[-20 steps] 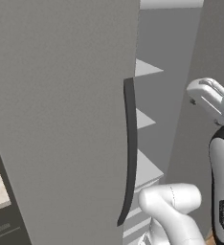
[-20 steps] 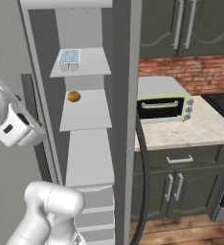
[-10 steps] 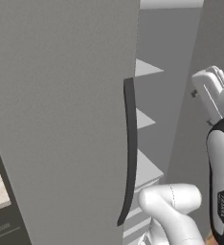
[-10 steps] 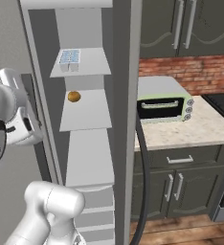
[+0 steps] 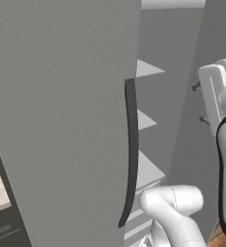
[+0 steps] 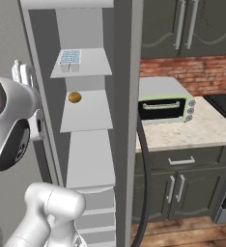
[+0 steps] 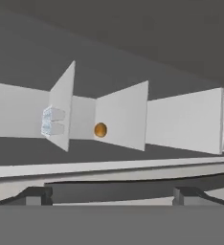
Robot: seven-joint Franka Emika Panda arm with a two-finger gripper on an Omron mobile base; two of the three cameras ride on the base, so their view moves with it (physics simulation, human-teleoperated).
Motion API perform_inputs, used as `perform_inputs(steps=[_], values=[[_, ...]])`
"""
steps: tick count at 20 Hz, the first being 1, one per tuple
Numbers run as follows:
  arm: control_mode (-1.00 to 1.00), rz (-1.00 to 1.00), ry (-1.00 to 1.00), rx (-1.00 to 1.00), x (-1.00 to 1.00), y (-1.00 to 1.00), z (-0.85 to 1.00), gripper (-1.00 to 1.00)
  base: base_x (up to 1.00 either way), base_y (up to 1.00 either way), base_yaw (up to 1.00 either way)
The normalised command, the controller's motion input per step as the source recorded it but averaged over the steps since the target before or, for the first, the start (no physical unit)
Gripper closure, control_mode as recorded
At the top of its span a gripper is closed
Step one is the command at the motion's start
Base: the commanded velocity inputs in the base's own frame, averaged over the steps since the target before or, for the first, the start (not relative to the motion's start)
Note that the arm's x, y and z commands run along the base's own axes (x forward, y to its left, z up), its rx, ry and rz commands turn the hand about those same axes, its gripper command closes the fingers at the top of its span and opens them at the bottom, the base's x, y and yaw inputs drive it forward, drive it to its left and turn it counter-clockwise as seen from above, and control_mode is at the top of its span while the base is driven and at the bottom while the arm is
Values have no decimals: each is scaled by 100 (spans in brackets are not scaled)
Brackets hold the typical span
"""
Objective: Open the freezer door, pick up the ice cube tray from the freezer, and place it on the dining counter.
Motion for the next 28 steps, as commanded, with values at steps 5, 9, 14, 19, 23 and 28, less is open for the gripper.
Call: perform_inputs(steps=[5,9,14,19,23,28], values=[[-100,0,-3,17,28,0,0,-100,0,0,0],[-100,0,-4,16,36,0,0,-100,0,0,0],[-100,0,-1,12,47,0,2,-100,0,0,0],[-100,0,0,4,53,0,4,-100,0,0,0],[-100,0,0,0,43,0,11,-100,0,0,0],[-100,2,0,0,29,0,12,-100,0,0,0]])
